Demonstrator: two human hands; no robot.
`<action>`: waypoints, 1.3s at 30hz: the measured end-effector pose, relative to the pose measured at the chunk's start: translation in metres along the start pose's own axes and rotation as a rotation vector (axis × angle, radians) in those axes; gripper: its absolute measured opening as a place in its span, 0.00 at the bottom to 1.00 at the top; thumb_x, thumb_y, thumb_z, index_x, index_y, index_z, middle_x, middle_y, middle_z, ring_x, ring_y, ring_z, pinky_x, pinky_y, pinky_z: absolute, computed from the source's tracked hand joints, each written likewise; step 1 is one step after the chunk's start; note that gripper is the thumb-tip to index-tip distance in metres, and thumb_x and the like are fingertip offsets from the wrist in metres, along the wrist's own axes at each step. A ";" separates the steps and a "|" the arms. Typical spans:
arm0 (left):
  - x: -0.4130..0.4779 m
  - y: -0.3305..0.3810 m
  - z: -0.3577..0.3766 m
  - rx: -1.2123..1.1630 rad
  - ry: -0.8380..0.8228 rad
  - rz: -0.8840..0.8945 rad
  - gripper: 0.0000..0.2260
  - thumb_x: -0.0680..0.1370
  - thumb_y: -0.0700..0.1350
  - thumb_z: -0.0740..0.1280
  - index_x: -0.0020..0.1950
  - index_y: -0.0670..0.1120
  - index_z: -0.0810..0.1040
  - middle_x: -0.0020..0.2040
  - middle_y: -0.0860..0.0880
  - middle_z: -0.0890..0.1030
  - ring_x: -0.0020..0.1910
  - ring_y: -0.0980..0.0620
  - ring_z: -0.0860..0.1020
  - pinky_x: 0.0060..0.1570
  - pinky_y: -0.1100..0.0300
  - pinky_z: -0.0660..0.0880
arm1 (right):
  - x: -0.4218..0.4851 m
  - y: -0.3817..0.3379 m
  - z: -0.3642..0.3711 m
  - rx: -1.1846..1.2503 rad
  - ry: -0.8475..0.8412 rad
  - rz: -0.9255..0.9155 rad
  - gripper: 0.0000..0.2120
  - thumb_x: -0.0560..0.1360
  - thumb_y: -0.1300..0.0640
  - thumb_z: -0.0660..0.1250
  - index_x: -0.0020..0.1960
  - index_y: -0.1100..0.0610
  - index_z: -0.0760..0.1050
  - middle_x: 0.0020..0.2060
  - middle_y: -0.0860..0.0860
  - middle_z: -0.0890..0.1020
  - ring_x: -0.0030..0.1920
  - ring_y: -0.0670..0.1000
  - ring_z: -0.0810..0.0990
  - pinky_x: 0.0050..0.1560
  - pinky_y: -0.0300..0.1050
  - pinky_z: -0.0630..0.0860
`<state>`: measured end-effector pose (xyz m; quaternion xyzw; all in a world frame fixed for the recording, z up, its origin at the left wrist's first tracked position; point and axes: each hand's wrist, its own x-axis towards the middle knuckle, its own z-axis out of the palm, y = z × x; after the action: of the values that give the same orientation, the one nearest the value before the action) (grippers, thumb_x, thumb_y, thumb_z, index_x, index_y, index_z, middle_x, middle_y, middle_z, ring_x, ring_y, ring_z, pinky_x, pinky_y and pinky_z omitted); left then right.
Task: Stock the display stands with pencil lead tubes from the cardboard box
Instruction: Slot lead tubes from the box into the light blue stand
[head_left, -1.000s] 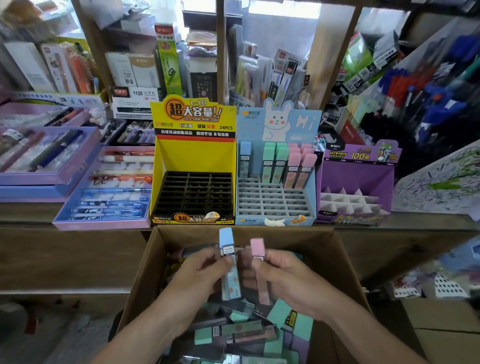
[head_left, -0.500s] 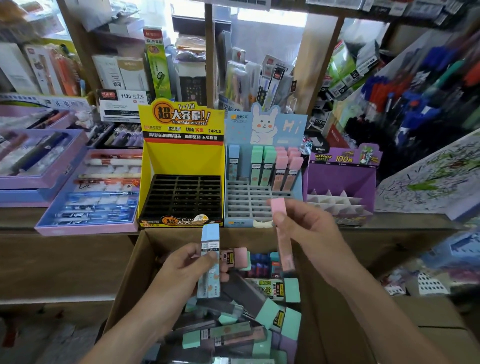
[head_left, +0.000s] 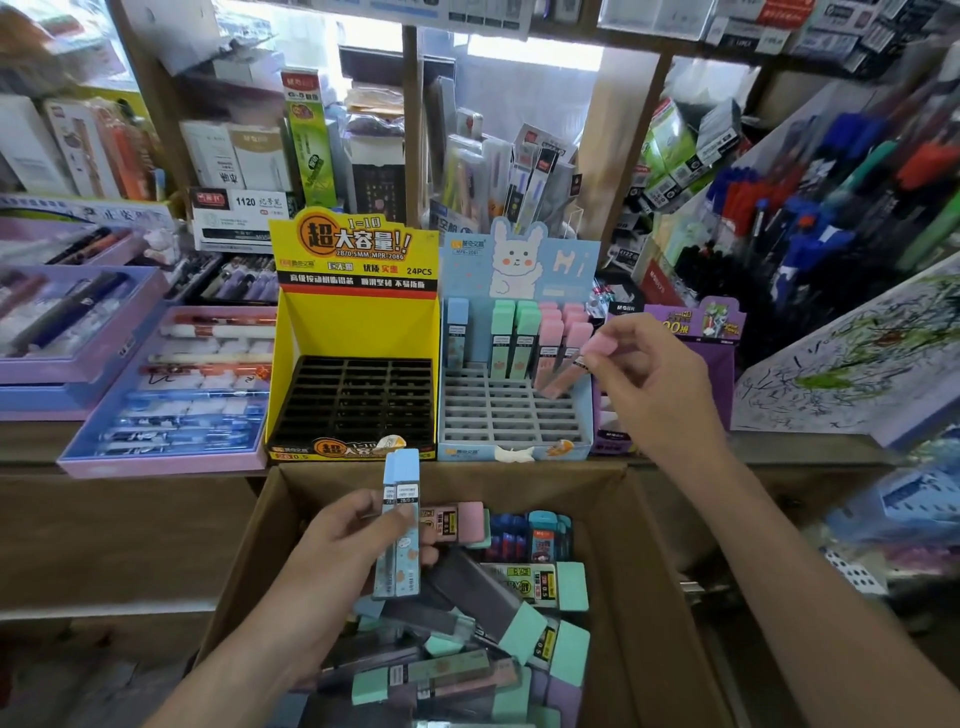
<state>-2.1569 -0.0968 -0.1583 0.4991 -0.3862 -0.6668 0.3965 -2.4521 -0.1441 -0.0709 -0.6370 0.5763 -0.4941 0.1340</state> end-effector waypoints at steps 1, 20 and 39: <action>0.000 0.000 0.000 0.000 -0.002 -0.002 0.07 0.81 0.46 0.69 0.49 0.53 0.86 0.49 0.41 0.88 0.48 0.41 0.87 0.39 0.56 0.83 | 0.002 0.001 0.000 -0.015 0.008 -0.006 0.05 0.80 0.62 0.70 0.53 0.54 0.77 0.46 0.44 0.84 0.44 0.43 0.85 0.44 0.48 0.81; 0.000 0.000 0.000 -0.003 -0.005 -0.008 0.06 0.81 0.44 0.69 0.51 0.49 0.86 0.49 0.40 0.88 0.47 0.40 0.87 0.37 0.55 0.83 | 0.020 0.002 -0.003 -0.387 -0.093 -0.200 0.10 0.82 0.63 0.67 0.63 0.60 0.80 0.50 0.50 0.82 0.53 0.52 0.80 0.54 0.49 0.79; -0.001 0.001 0.001 0.004 -0.036 0.007 0.09 0.72 0.52 0.75 0.50 0.54 0.86 0.51 0.42 0.88 0.50 0.41 0.87 0.45 0.52 0.83 | -0.008 -0.012 0.020 -0.233 -0.017 -0.169 0.09 0.78 0.65 0.70 0.56 0.57 0.82 0.43 0.45 0.78 0.38 0.43 0.77 0.40 0.34 0.75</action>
<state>-2.1571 -0.0960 -0.1565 0.4865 -0.3963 -0.6736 0.3907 -2.4281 -0.1412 -0.0756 -0.6987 0.5730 -0.4278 0.0220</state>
